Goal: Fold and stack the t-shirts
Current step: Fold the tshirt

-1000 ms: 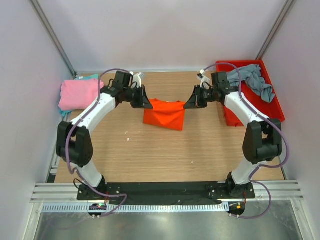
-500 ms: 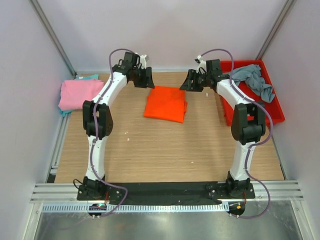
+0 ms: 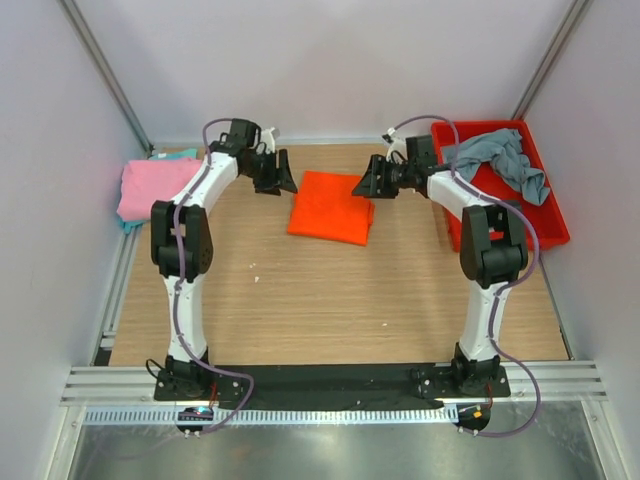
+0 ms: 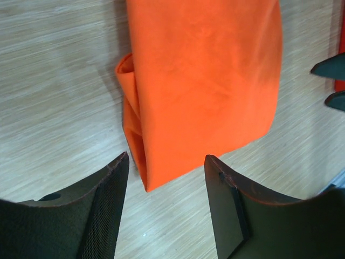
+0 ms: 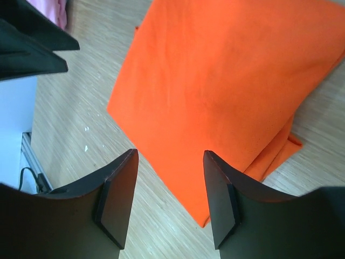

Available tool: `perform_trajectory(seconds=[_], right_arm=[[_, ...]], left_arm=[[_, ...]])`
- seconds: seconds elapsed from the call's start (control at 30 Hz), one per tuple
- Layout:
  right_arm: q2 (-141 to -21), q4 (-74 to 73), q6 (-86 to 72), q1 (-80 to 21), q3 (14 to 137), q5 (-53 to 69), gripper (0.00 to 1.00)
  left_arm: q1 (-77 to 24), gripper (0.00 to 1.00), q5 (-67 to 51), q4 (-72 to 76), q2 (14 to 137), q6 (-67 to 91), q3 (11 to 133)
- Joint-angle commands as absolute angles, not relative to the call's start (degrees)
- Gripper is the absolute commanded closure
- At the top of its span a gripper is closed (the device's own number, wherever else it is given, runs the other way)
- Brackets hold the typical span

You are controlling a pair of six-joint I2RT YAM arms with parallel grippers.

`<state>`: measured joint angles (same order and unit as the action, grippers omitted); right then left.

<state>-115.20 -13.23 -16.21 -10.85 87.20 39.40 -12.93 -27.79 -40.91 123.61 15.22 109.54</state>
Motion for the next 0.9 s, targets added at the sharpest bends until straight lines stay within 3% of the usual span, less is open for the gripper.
perform_trajectory(seconds=[0.0,0.5,0.67,0.8,0.83,0.87], right_arm=[[-120.0,-10.5,-17.7,-11.6,88.9,43.4,0.43],[-127.7,-14.1,-15.4,-14.0,92.9,41.6,0.43],[-128.0,-14.2,-15.2,-14.1,92.1,41.4,0.43],[-127.9,-14.1,-15.2,-14.1,91.5,41.2,0.43],[-127.8,-14.2,-14.9,-14.0,91.3,41.3,0.43],[-127.6,-14.3,-14.9,-14.0,91.3,41.3,0.43]], left_arm=[[-10.2,0.4,-35.6,-39.9,129.9,18.5,112.7],[-8.1,0.38,-51.0,-37.1,144.5,25.6,118.7],[-8.9,0.43,-54.4,-36.3,149.4,28.9,120.8],[-9.8,0.6,-55.2,-34.6,150.9,30.1,121.2],[-9.8,0.78,-55.6,-33.3,150.9,30.7,121.1],[-9.8,0.85,-56.5,-32.8,150.9,31.5,120.8]])
